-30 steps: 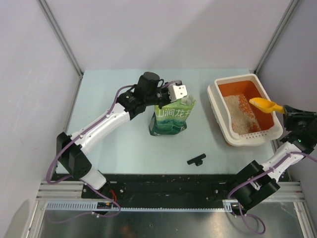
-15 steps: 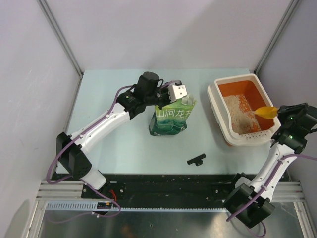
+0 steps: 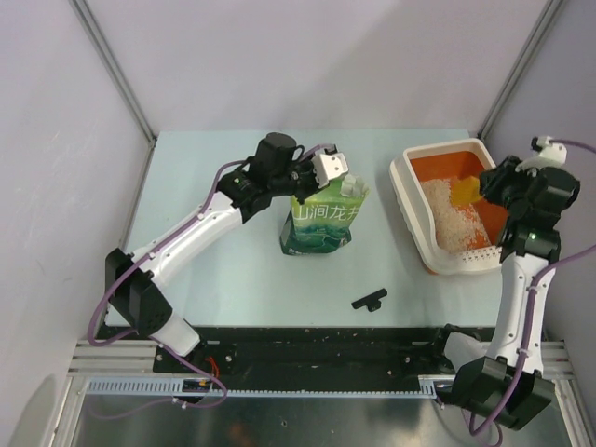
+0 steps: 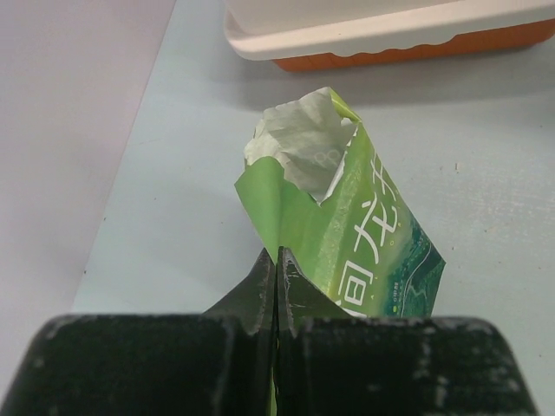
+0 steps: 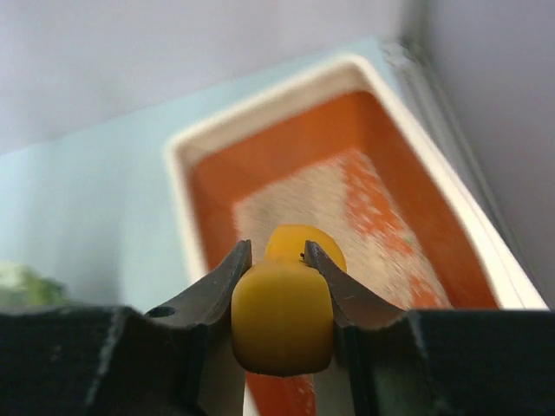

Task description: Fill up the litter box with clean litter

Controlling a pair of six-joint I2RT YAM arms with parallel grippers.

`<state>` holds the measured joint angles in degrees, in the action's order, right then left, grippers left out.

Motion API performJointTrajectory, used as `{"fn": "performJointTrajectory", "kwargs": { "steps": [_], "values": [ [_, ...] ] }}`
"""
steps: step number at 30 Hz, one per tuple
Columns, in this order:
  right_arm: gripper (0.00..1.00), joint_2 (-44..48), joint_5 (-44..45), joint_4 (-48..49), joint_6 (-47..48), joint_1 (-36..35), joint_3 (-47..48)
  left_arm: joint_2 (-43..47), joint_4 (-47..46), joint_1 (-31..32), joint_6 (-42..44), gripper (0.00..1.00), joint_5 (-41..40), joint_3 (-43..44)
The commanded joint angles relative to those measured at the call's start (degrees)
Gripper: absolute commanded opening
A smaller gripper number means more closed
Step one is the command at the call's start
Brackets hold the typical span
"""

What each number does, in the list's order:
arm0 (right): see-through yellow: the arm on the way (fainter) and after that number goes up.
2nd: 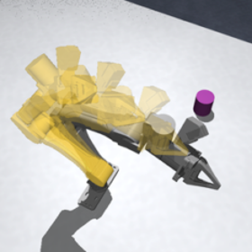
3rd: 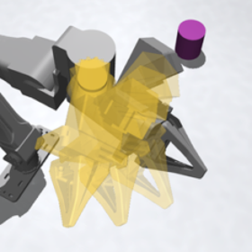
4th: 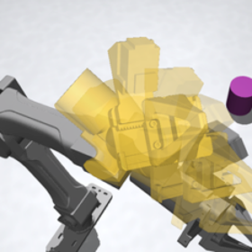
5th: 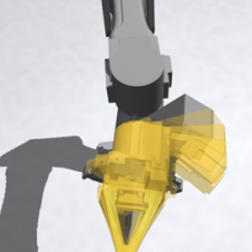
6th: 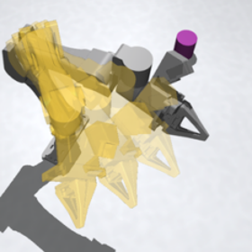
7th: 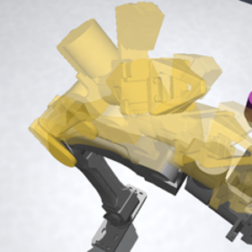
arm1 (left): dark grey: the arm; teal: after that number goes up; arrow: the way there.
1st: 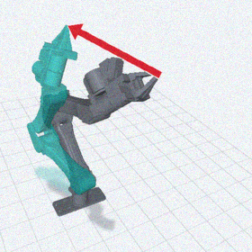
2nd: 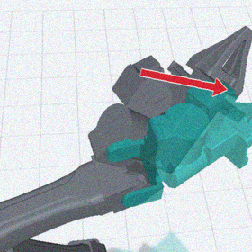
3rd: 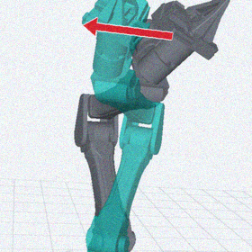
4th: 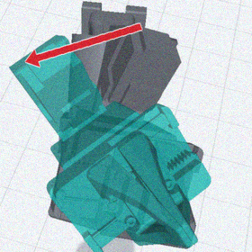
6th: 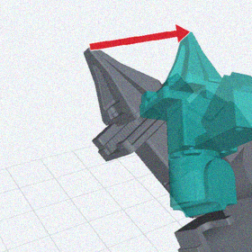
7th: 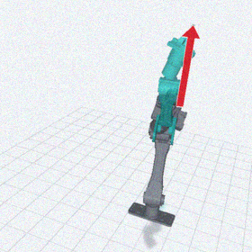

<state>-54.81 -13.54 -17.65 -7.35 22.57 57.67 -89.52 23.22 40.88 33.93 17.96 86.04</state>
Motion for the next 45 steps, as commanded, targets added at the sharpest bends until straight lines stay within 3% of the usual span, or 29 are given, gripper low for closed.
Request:
{"fn": "performJointTrajectory", "kwargs": {
  "steps": [1, 6, 9, 13, 19, 24, 31, 33, 34, 35, 38, 41, 45],
  "values": [
    [0.0, -4.86, -22.48, 6.58, 0.86, -3.13, 12.26, 3.55, -3.98, -0.28, -2.73, 0.0, 2.26, 2.2],
    [0.0, -14.0, -38.9, 6.14, -5.03, -11.65, 20.36, 5.4, -4.06, -0.89, -3.26, 0.0, 1.99, 0.18],
    [0.0, -17.43, -42.08, 5.53, -3.2, -17.61, 24.85, 7.16, -5.2, -2.21, -4.4, 0.0, 4.45, -1.31],
    [0.0, -22.35, -43.06, -4.12, 6.01, -23.96, 32.32, 8.65, -6.17, -2.39, -4.75, 0.0, 3.49, -2.8],
    [0.0, -24.99, -41.31, -11.5, 15.42, -29.41, 35.84, 10.67, -6.52, -2.56, -5.54, 0.0, 2.7, -5.09],
    [0.0, -30.78, -40.16, -23.38, 32.56, -30.92, 41.64, 11.38, -6.79, -2.56, -5.9, 0.0, 2.26, -5.8],
    [0.0, -37.64, -38.85, -29.28, 38.64, -34.25, 45.43, 12.17, -7.14, -2.56, -6.24, 0.0, 2.79, -6.15],
    [0.0, -37.92, -31.61, -26.93, 34.63, -37.75, 44.11, 12.08, -7.4, -2.56, -6.6, 0.0, 2.61, -6.15],
    [0.0, -36.87, -27.46, -22.21, 26.51, -39.25, 42.89, 12.08, -7.49, -2.48, -7.12, 0.0, 2.26, -6.06],
    [0.0, -35.56, -16.11, -18.51, 21.56, -40.57, 41.31, 12.17, -7.93, -2.48, -7.91, 0.0, 0.87, -6.06],
    [0.0, -30.73, 0.19, -9.34, 10.9, -45.41, 34.45, 12.17, -8.46, -2.56, -10.81, 0.0, -0.11, -6.23],
    [0.0, -30.79, 15.06, -10.82, 9.65, -52.26, 35.13, 12.52, -8.98, -2.56, -12.48, 0.0, 0.41, -6.58],
    [0.0, -35.1, 23.55, -21.61, 1.75, -53.6, 40.33, 12.61, -9.51, -2.48, -13.98, 0.0, 1.73, -5.97]
  ]
}}
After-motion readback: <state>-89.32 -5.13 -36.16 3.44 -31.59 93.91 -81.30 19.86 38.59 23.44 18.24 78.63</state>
